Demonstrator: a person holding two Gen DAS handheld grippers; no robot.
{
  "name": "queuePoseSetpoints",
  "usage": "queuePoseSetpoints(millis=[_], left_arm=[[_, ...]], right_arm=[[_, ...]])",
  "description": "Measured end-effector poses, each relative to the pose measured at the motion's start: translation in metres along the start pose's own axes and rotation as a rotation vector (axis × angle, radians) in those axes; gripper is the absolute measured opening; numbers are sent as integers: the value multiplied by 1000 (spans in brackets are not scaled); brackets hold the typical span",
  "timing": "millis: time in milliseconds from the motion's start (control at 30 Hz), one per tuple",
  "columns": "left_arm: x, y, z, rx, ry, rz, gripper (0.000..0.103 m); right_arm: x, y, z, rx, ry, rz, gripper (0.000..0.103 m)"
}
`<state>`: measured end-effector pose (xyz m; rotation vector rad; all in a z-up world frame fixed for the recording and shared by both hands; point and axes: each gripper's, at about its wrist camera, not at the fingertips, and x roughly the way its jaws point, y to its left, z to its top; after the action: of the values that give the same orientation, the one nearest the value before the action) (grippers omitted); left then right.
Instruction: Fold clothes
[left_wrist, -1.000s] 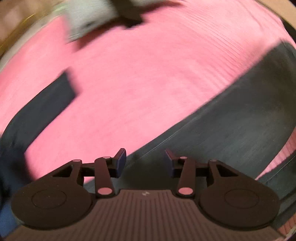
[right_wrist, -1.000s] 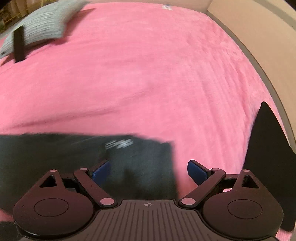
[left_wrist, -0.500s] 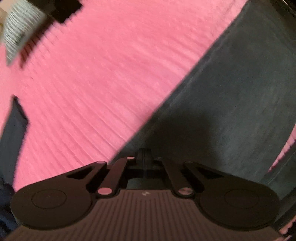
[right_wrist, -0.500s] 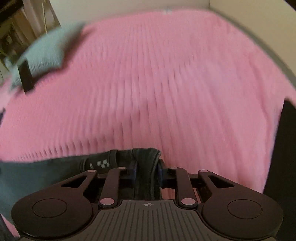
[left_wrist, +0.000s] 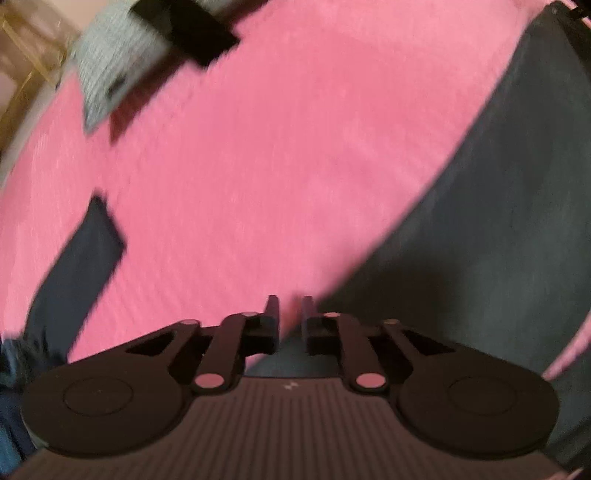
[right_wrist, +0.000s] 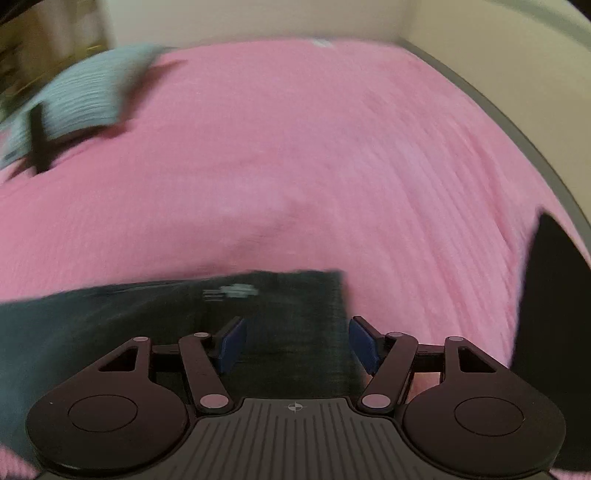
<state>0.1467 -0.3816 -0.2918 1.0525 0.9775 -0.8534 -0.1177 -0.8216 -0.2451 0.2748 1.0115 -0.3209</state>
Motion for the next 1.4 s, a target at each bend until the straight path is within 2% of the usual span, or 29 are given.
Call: queuePoseSetpoints(millis=[100, 133, 167, 200, 233, 400, 500, 533, 567, 600, 667, 800, 867, 933, 1000, 1067, 1133, 1233, 1333, 1400], left_arm=[[-7, 20, -35, -21, 22, 24, 25], [-8, 28, -44, -25, 23, 34, 34], [-9, 36, -54, -29, 23, 44, 38], [-8, 44, -62, -36, 23, 48, 39], [-5, 53, -69, -43, 24, 49, 41], [23, 95, -91, -29, 4, 21, 52], [40, 111, -101, 34, -19, -50, 53], [46, 115, -105, 66, -20, -82, 50], [51, 120, -110, 80, -19, -136, 37], [54, 126, -113, 67, -22, -194, 31], [53, 134, -114, 70, -27, -242, 8], [25, 154, -112, 70, -165, -187, 8], [20, 162, -110, 51, -197, -161, 9], [24, 160, -112, 49, -167, -161, 12], [20, 156, -126, 42, -155, -94, 14], [6, 154, -149, -5, -155, -40, 25], [-14, 146, -178, -74, -157, -32, 33], [-37, 119, -223, -219, -91, -146, 46], [-47, 67, -258, -297, 0, -259, 48], [-46, 40, -270, -338, 34, -301, 50]], right_arm=[[-10, 44, 2, -101, -1, 68, 66], [-14, 59, 3, -135, -2, 91, 69], [-10, 78, 2, -176, 7, 117, 74], [-7, 103, 0, -223, 14, 144, 84], [-5, 125, -4, -255, 21, 171, 86], [5, 221, -35, -360, 77, 263, 86], [3, 263, -56, -374, 110, 271, 86], [3, 274, -62, -365, 123, 271, 86], [2, 284, -67, -348, 131, 269, 86], [-1, 293, -72, -329, 139, 266, 86], [-5, 312, -80, -290, 155, 262, 86], [-18, 344, -93, -253, 179, 266, 86], [-27, 354, -101, -253, 193, 257, 86], [-36, 358, -110, -244, 201, 244, 86], [-47, 356, -119, -219, 203, 227, 86], [-57, 346, -131, -163, 205, 192, 86], [-65, 335, -142, -95, 207, 156, 86], [-78, 310, -160, 23, 210, 130, 86], [-89, 290, -176, 45, 214, 105, 86], [-96, 279, -185, 33, 217, 79, 86]])
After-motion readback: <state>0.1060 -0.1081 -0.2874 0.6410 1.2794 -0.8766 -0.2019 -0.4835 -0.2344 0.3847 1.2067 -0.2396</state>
